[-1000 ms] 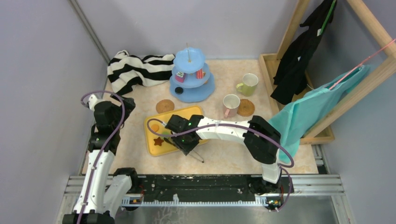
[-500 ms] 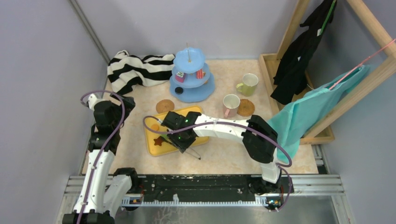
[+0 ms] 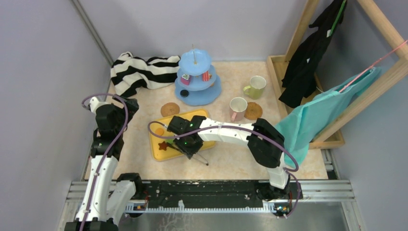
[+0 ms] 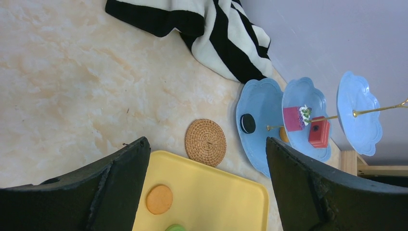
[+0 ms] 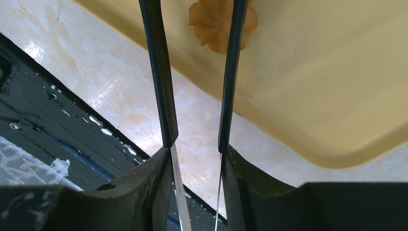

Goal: Serve the afternoon tea
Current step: Adjust the dessert on the tray.

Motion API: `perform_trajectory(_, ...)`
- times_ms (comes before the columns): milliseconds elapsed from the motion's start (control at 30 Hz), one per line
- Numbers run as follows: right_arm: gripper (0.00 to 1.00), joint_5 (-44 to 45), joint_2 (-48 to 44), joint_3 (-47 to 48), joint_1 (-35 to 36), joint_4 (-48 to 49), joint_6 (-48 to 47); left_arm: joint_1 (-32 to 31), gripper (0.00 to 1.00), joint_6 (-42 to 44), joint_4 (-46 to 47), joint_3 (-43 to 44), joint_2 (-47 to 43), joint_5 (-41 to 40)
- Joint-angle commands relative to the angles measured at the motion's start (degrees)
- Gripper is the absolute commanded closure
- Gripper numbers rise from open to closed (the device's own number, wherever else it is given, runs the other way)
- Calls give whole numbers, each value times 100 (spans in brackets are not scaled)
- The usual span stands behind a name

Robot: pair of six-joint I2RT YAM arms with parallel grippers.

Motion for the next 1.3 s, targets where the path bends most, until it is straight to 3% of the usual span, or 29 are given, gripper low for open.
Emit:
perform_trajectory(0, 60, -5, -130, 195, -1, -51, -104, -30, 5, 48, 182, -35, -63, 43)
perform_trajectory(1267, 60, -575, 629, 909, -453, -222, -300, -28, 5, 10, 384, -196, -112, 55)
